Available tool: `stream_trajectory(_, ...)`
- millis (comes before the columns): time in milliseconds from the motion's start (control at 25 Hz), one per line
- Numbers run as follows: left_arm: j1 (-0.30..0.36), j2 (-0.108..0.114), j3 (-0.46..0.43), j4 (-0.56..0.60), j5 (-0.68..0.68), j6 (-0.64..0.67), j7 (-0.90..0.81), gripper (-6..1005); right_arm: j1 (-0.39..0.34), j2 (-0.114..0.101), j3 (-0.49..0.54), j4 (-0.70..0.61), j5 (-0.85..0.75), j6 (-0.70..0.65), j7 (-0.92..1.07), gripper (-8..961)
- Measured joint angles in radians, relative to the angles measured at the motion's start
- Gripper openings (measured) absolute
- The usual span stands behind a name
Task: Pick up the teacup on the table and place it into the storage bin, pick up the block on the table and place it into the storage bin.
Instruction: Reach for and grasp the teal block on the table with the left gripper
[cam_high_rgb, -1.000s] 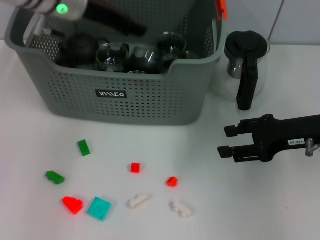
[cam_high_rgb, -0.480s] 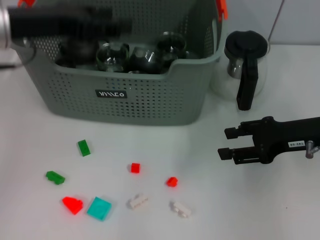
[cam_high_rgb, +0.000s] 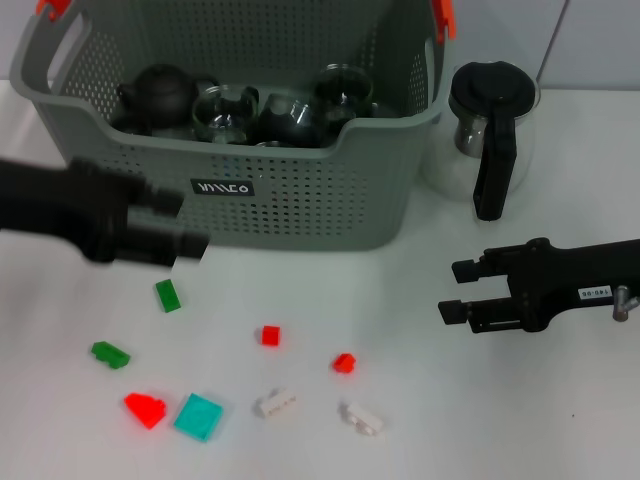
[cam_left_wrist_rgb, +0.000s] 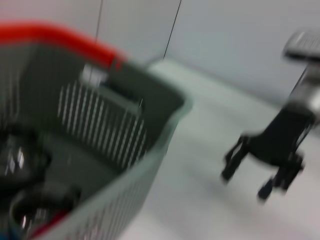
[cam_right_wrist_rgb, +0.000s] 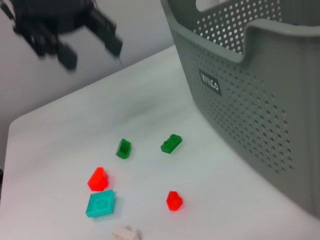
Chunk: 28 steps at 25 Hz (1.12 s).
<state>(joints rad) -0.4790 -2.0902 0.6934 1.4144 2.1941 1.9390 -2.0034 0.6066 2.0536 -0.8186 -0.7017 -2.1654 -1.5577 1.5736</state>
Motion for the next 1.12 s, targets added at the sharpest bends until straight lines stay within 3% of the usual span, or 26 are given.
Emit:
stream_trajectory(720, -0.036, -0.073, 0.462, -0.001, 0.529, -0.135, 0.079, 697, -0.001, 0.004, -0.002, 0.004, -0.001, 0.008, 0.000, 701)
stream_trajectory(1120, -0.019, -0.084, 0.649, -0.005, 0.554, -0.189, 0.064, 691, -0.001, 0.002, 0.002, 0.017, -0.001, 0.009, 0.008, 700)
